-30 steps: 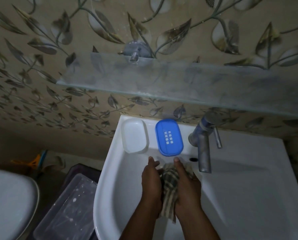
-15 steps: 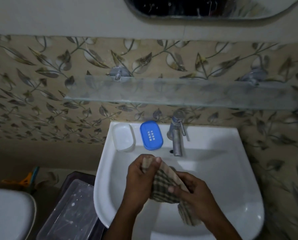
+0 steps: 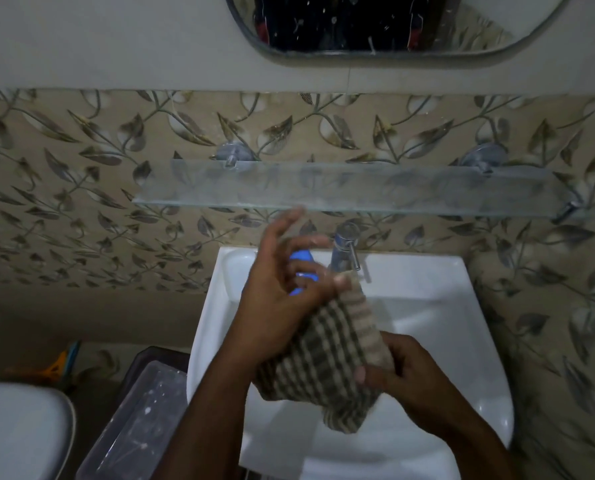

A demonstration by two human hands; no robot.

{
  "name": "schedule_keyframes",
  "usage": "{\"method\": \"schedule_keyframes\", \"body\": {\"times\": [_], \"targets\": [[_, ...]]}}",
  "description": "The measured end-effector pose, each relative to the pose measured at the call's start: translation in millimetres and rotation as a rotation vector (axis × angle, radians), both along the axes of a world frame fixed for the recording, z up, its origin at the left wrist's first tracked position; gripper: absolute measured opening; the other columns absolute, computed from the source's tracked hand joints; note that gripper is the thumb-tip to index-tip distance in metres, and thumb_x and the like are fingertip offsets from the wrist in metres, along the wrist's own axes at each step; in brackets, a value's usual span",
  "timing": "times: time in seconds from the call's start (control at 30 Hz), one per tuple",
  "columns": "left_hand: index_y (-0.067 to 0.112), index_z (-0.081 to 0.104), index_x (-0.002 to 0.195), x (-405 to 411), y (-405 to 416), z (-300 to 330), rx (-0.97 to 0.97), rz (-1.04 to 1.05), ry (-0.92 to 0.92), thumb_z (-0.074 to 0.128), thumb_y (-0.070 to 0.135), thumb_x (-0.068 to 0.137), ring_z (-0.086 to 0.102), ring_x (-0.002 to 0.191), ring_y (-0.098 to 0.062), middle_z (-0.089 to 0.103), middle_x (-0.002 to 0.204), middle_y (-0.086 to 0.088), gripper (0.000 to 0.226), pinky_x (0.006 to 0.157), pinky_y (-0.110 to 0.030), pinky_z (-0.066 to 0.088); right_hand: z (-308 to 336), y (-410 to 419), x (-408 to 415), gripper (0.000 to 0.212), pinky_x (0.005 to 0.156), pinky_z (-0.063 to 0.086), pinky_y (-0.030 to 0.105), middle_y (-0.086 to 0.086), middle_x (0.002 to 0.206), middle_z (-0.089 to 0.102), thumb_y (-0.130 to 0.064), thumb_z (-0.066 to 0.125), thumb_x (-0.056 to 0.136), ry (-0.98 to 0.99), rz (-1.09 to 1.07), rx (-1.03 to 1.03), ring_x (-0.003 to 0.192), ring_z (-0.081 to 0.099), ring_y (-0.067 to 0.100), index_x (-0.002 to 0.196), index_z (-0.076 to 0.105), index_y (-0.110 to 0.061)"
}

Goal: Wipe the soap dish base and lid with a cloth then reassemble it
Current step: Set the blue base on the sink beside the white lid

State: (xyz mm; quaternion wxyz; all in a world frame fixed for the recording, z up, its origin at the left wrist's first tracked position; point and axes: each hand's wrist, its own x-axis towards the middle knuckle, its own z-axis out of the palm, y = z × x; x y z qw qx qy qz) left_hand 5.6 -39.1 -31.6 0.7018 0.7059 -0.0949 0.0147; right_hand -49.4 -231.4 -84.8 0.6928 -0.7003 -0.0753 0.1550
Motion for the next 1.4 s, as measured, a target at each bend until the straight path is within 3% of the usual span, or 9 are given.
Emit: {"method": "schedule_keyframes", "body": {"times": [0.23, 0.33, 0.63, 0.73, 0.83, 1.0, 1.1, 1.3, 1.4], "targets": [[0.016, 0.072, 0.122, -28, -6, -72, -0.504, -0.003, 0.956, 0.030, 0.076, 0.088, 0.068, 0.113, -0.033, 0.070, 0.124, -0.018, 0.081, 0.103, -0.045, 0.047, 23, 3, 13, 0.025, 0.075, 0.059, 0.031, 0.014, 0.098, 0.074, -0.031, 0.072, 0.075, 0.135, -0.267, 0.373, 0.089, 0.071, 0.027, 0.095, 0.073, -0.015], [0.025, 0.078, 0.111, -48, -16, -83, -0.512, -0.065, 1.012, 0.029, 0.078, 0.085, 0.067, 0.115, -0.030, 0.073, 0.122, -0.009, 0.076, 0.109, -0.049, 0.043, 25, 2, 14, 0.030, 0.079, 0.059, 0.028, 0.006, 0.109, 0.074, -0.023, 0.054, 0.083, 0.134, -0.317, 0.366, 0.101, 0.071, 0.020, 0.109, 0.068, -0.022], [0.021, 0.080, 0.096, -39, 5, -68, -0.130, 0.149, 0.269, 0.072, 0.029, 0.080, 0.069, 0.109, -0.021, 0.074, 0.113, 0.002, 0.020, 0.088, -0.029, 0.057, 0, -7, 14, 0.024, 0.086, 0.057, 0.030, -0.009, 0.104, 0.074, -0.027, 0.053, 0.097, -0.087, -0.511, -0.291, 0.100, 0.069, 0.007, 0.117, 0.066, -0.026], [0.027, 0.083, 0.085, -38, 5, -71, 0.057, 0.192, 0.060, 0.077, 0.032, 0.076, 0.051, 0.127, 0.000, 0.052, 0.139, 0.020, 0.012, 0.099, -0.021, 0.049, -2, -8, 12, 0.025, 0.085, 0.058, 0.037, -0.003, 0.100, 0.076, -0.028, 0.064, 0.091, -0.008, -0.631, -0.218, 0.092, 0.072, 0.012, 0.116, 0.063, -0.032], [0.023, 0.083, 0.086, -38, 4, -72, 0.014, 0.106, 0.048, 0.081, 0.033, 0.079, 0.040, 0.139, 0.003, 0.046, 0.149, 0.026, 0.013, 0.105, -0.027, 0.045, -2, -15, 11, 0.084, 0.085, 0.056, 0.036, 0.001, 0.100, 0.077, -0.029, 0.073, 0.079, 0.090, -0.553, -0.092, 0.091, 0.074, 0.013, 0.149, 0.028, -0.039], [0.017, 0.078, 0.093, -44, -8, -71, -0.260, 0.092, 0.345, 0.070, 0.065, 0.076, 0.057, 0.129, -0.017, 0.068, 0.126, 0.009, 0.051, 0.101, -0.034, 0.045, 11, -25, 6, 0.042, 0.094, 0.052, 0.023, -0.017, 0.119, 0.069, -0.006, 0.059, 0.093, -0.105, -0.366, -0.168, 0.115, 0.063, 0.006, 0.126, 0.063, -0.031], [0.013, 0.079, 0.103, -49, -17, -70, -0.331, 0.115, 0.412, 0.056, 0.041, 0.089, 0.069, 0.112, -0.024, 0.077, 0.110, -0.007, 0.039, 0.098, -0.036, 0.051, 15, -31, 6, 0.034, 0.086, 0.053, 0.017, -0.014, 0.117, 0.071, -0.007, 0.058, 0.092, -0.071, -0.357, -0.042, 0.112, 0.065, 0.006, 0.121, 0.067, -0.021], [0.005, 0.078, 0.081, -45, -9, -63, 0.177, 0.288, -0.255, 0.072, 0.015, 0.087, 0.066, 0.107, -0.016, 0.068, 0.108, 0.009, 0.013, 0.086, -0.022, 0.052, 7, -51, 10, 0.078, 0.084, 0.057, 0.024, -0.015, 0.112, 0.073, -0.005, 0.083, 0.056, -0.004, -0.220, -0.059, 0.107, 0.068, 0.009, 0.128, 0.059, -0.022], [0.002, 0.076, 0.084, -46, -10, -51, 0.295, 0.263, -0.422, 0.072, 0.005, 0.085, 0.065, 0.106, -0.018, 0.066, 0.110, 0.001, 0.006, 0.083, -0.023, 0.053, 8, -52, 13, 0.059, 0.083, 0.058, 0.025, -0.013, 0.105, 0.073, -0.035, 0.085, 0.057, -0.105, -0.235, -0.236, 0.101, 0.068, 0.006, 0.113, 0.067, -0.038]]}}
